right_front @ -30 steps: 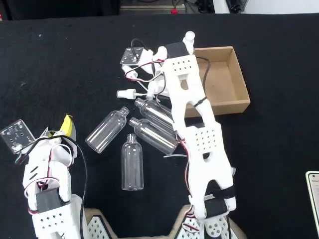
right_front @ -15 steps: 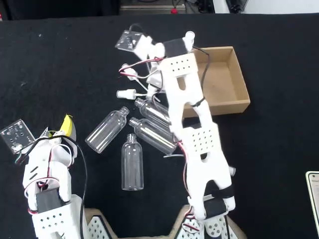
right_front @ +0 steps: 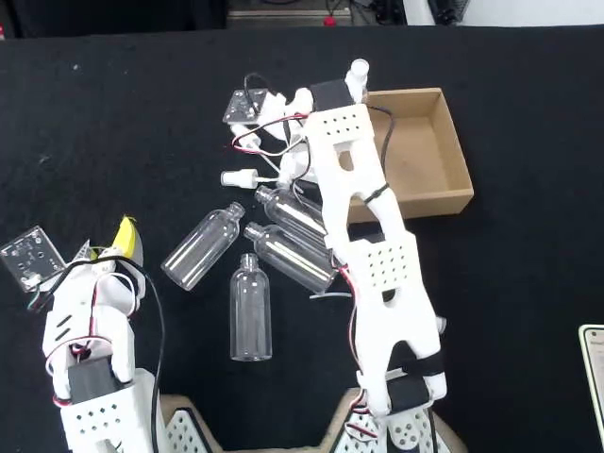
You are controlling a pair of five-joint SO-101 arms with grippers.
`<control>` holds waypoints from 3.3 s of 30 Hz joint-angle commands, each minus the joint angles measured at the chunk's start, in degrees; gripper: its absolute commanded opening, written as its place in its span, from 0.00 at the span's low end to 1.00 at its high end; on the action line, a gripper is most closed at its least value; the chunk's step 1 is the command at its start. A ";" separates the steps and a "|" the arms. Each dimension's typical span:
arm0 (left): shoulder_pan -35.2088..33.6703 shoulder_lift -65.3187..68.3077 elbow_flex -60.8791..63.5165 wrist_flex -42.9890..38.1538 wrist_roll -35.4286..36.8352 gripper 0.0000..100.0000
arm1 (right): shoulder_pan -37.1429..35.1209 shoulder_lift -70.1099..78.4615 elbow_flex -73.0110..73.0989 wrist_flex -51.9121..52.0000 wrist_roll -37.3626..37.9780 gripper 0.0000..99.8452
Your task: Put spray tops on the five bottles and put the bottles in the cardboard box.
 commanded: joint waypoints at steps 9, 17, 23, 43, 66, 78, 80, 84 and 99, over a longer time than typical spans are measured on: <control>-0.22 -0.53 -0.57 -2.11 0.26 0.23 | 0.88 -0.75 -0.04 1.67 0.70 0.01; -0.31 -0.53 -0.57 -2.11 0.26 0.23 | 0.18 -1.19 -1.19 1.85 -4.04 0.01; -0.31 -0.53 -0.57 -2.29 0.26 0.23 | -4.31 -6.90 -4.26 1.93 -14.59 0.01; -0.31 -0.53 -0.57 -2.11 0.26 0.23 | -15.21 -1.45 -4.79 -4.22 -18.81 0.19; -0.31 -0.53 -0.57 -2.11 0.26 0.23 | -14.68 8.04 -4.97 -10.99 -18.73 0.13; -0.31 -0.53 -0.57 -2.11 0.26 0.23 | -12.75 8.04 -32.57 2.20 -27.16 0.01; -0.31 -0.53 -0.57 -2.11 0.26 0.23 | -11.78 6.73 -32.04 2.02 -28.40 0.01; -0.31 -0.44 -0.48 -2.02 0.26 0.23 | -10.11 3.65 -30.37 2.11 -31.38 0.01; -0.31 -0.44 -0.48 -2.02 0.26 0.23 | -8.79 -29.93 8.48 1.85 -39.74 0.01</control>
